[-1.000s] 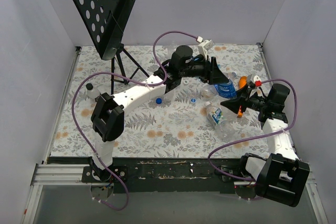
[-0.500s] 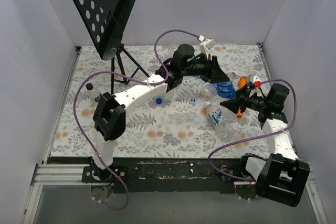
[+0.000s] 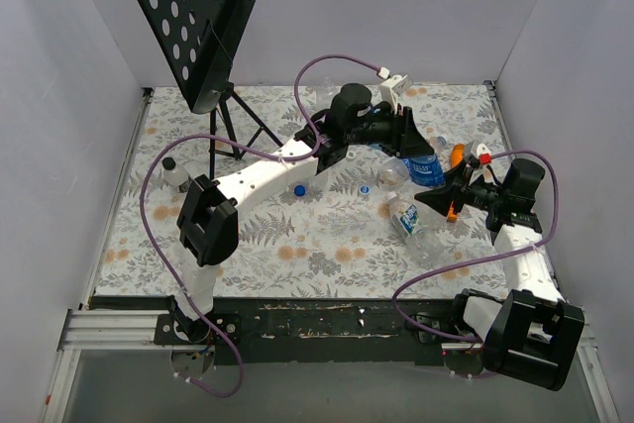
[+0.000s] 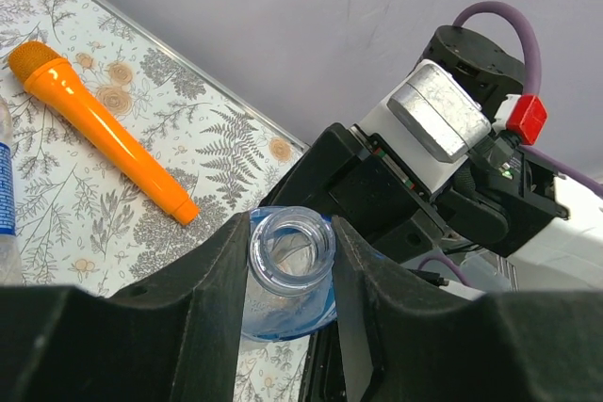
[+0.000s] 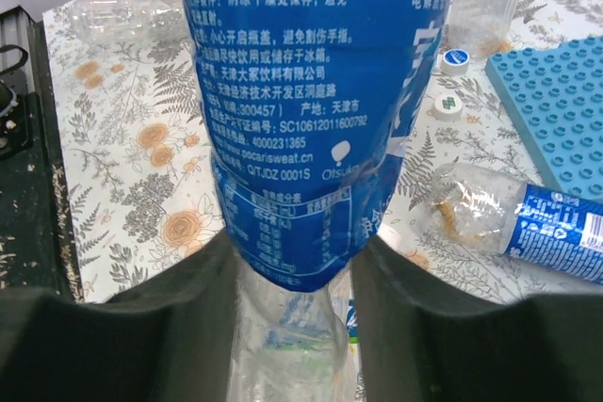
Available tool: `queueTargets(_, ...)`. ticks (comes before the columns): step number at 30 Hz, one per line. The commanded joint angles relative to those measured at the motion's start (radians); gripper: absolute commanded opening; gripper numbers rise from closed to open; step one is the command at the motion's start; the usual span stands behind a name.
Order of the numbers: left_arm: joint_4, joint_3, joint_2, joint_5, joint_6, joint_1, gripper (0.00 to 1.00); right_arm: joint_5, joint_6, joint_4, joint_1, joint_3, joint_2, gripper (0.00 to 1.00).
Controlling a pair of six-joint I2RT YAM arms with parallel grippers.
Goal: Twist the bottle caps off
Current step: Place the plastic bottle at the center of the board.
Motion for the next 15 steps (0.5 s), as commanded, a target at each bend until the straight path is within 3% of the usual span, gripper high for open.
queueTargets(1, -0.065, 0.006, -0.062, -0.077, 0.094, -0.008, 0.00, 0.006, -0.006, 0.002, 0.008, 0.003, -0.010, 0.58)
queueTargets(3, -0.082, -0.014, -0.093, -0.116, 0.130, -0.010, 0.00, 0.015, -0.005, 0.002, 0.008, 0.000, -0.016, 0.71)
queueTargets(7, -0.094, -0.050, -0.145, -0.156, 0.167, -0.005, 0.00, 0.009, -0.001, 0.000, 0.008, 0.000, -0.017, 0.81)
queueTargets(15, -0.158, -0.080, -0.231, -0.268, 0.243, 0.015, 0.00, 0.001, -0.017, -0.007, 0.007, 0.004, -0.031, 0.88)
